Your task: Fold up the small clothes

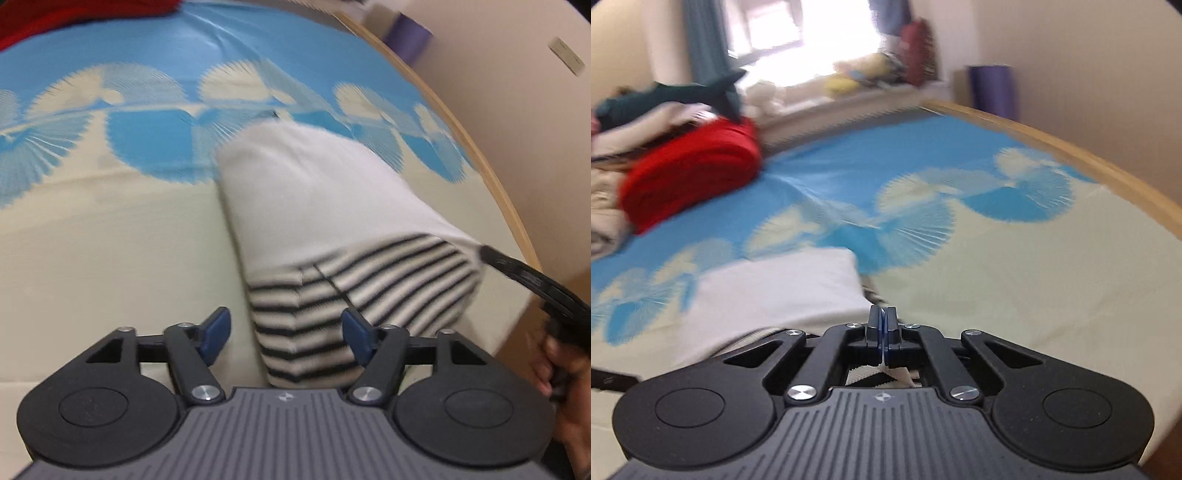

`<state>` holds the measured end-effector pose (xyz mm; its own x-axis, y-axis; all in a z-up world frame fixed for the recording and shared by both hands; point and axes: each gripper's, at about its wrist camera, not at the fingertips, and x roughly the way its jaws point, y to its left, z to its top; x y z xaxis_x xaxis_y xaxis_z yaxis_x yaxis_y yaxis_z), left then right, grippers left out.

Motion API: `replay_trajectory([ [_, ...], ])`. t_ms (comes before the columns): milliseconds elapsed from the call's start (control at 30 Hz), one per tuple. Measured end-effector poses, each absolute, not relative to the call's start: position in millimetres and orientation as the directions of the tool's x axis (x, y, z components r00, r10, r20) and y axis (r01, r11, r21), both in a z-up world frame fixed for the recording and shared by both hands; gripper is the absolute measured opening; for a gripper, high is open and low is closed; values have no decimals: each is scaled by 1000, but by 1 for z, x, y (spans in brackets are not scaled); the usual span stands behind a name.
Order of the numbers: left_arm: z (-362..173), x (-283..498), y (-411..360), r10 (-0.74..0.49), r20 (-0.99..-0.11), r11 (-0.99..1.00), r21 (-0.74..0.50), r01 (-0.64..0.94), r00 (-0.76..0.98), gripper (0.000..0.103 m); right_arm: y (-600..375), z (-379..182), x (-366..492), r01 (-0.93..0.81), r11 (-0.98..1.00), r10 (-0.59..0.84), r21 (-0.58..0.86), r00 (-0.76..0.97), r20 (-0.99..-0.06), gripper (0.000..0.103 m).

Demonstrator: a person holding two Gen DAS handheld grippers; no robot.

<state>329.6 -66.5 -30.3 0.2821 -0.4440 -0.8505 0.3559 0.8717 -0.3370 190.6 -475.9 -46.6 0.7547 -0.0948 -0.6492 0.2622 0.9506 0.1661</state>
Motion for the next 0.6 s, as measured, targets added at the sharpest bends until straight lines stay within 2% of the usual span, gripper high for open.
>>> replay_trajectory([
  [67, -40, 326, -77, -445, -862, 863, -341, 374, 242, 74, -490, -64, 196, 292, 933, -51, 211, 687, -725, 0],
  [167, -60, 321, -89, -355, -905, 881, -241, 406, 233, 80, -494, -113, 216, 305, 924, 48, 229, 503, -863, 0],
  [233, -72, 320, -90, -284, -931, 897, -174, 406, 230, 80, -488, -115, 220, 300, 935, 14, 192, 508, -861, 1],
  [300, -72, 323, -88, -291, -932, 903, -193, 384, 216, 80, -481, -108, 220, 326, 933, -42, 154, 524, -851, 4],
  [367, -67, 327, -82, -317, -927, 899, -226, 375, 202, 79, -479, -95, 217, 341, 921, -41, 189, 566, -823, 11],
  [433, -58, 333, -77, -344, -913, 900, -255, 354, 218, 79, -476, -83, 211, 308, 922, -10, 236, 628, -778, 38],
  [500, -49, 346, -66, -378, -891, 904, -297, 307, 251, 80, -469, -82, 209, 256, 940, 15, 224, 628, -778, 57],
  [600, -51, 370, -53, -415, -868, 904, -362, 227, 272, 80, -465, -108, 214, 238, 962, 4, 133, 476, -880, 58],
])
